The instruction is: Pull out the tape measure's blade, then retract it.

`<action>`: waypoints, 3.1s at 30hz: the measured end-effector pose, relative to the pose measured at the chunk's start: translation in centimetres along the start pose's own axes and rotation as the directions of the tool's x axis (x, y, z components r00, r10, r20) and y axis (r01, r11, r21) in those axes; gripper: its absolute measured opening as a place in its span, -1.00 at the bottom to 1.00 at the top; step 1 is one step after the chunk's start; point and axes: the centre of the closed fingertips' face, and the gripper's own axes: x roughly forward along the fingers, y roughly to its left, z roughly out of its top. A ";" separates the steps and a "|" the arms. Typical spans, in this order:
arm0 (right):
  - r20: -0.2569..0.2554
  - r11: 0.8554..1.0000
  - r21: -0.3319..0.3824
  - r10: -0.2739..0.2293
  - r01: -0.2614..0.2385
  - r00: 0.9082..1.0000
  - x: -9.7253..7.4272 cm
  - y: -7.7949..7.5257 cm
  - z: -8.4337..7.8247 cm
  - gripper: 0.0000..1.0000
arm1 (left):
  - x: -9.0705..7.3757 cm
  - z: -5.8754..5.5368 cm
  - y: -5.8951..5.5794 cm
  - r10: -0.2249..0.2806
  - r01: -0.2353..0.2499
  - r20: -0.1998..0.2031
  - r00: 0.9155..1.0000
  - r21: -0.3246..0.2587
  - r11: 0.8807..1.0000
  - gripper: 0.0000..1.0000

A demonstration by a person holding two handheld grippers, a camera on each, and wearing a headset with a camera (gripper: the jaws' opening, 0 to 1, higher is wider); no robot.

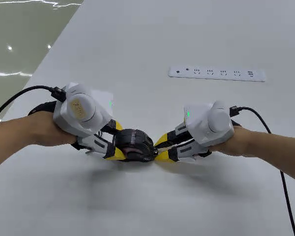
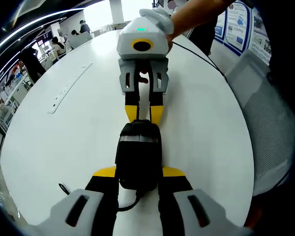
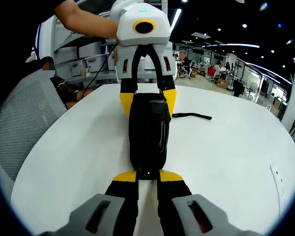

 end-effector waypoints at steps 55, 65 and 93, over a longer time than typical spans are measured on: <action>-0.052 1.000 -0.005 -0.002 0.001 0.999 -0.4 0.5 0.4 -0.79 | -0.3 -0.5 -0.3 -0.018 0.018 -0.014 1.000 0.010 1.000 -0.51; -0.052 1.000 -0.005 -0.002 0.002 0.999 -0.4 0.5 0.5 -0.79 | -0.3 -0.6 -0.2 -0.019 0.019 -0.017 1.000 0.013 1.000 -0.51; -0.067 1.000 -0.004 -0.006 0.006 0.998 -1.6 0.6 -0.2 -0.78 | -0.4 -0.5 -0.2 -0.018 0.018 -0.026 0.999 0.017 1.000 -0.51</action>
